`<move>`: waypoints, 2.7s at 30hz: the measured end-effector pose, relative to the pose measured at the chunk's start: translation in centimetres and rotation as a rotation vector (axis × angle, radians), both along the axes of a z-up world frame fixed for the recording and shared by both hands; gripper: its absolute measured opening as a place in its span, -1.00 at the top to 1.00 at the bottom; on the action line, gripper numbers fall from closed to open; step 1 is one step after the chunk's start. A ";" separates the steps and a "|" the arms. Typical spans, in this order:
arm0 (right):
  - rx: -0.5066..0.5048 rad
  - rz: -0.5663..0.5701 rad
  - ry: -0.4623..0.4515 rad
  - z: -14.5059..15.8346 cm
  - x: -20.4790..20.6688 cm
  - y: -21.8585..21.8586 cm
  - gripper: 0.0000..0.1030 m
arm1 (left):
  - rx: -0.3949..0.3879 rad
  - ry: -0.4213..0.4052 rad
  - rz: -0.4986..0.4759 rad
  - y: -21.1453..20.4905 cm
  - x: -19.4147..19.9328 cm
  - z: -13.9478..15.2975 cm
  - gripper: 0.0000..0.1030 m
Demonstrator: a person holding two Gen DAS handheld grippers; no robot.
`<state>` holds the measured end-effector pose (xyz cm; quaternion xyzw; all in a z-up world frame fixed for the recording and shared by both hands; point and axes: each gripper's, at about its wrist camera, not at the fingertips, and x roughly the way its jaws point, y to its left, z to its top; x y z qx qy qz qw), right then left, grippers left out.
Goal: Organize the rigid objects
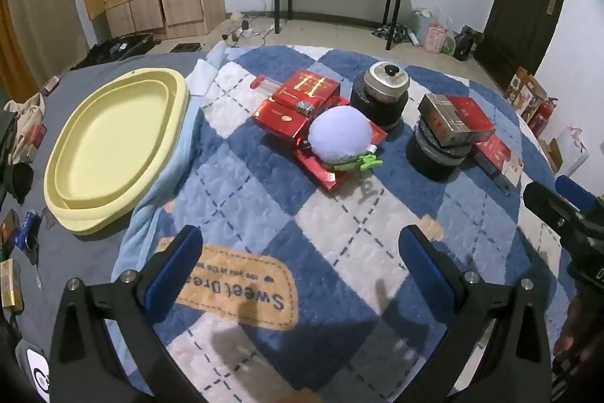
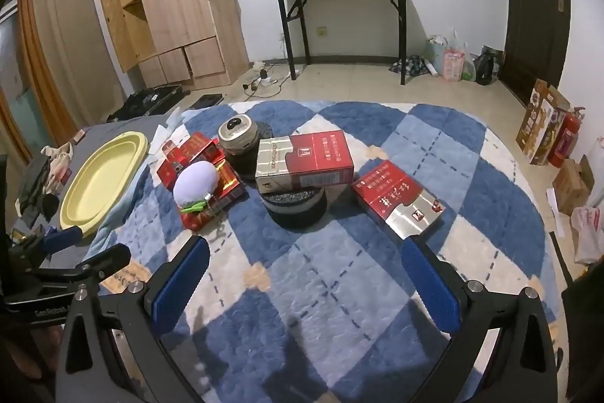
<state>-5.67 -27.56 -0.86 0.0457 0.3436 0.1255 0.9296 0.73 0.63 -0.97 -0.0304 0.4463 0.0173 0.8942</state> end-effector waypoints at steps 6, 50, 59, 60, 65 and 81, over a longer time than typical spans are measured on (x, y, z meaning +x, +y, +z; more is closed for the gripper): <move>0.016 -0.005 -0.005 -0.2 0.1 0.0 -0.99 | -0.011 -0.024 -0.004 -0.4 -0.6 0.6 -1.00; 0.055 -0.017 0.034 -0.8 1.3 -1.8 -0.99 | -0.077 0.013 -0.042 0.3 -0.5 0.0 -1.00; 0.054 -0.011 0.034 -0.8 1.3 -1.8 -0.99 | -0.076 0.014 -0.032 0.5 -0.3 -0.1 -1.00; 0.055 -0.010 0.035 -0.8 1.3 -1.8 -0.99 | -0.074 0.012 -0.031 0.5 -0.4 0.0 -1.00; 0.055 -0.010 0.036 -0.9 1.4 -1.8 -0.99 | -0.077 0.014 -0.043 0.5 -0.4 -0.1 -1.00; -0.048 -0.075 0.049 -2.5 4.3 -5.1 -0.99 | -0.120 0.032 -0.058 5.5 8.2 1.8 -1.00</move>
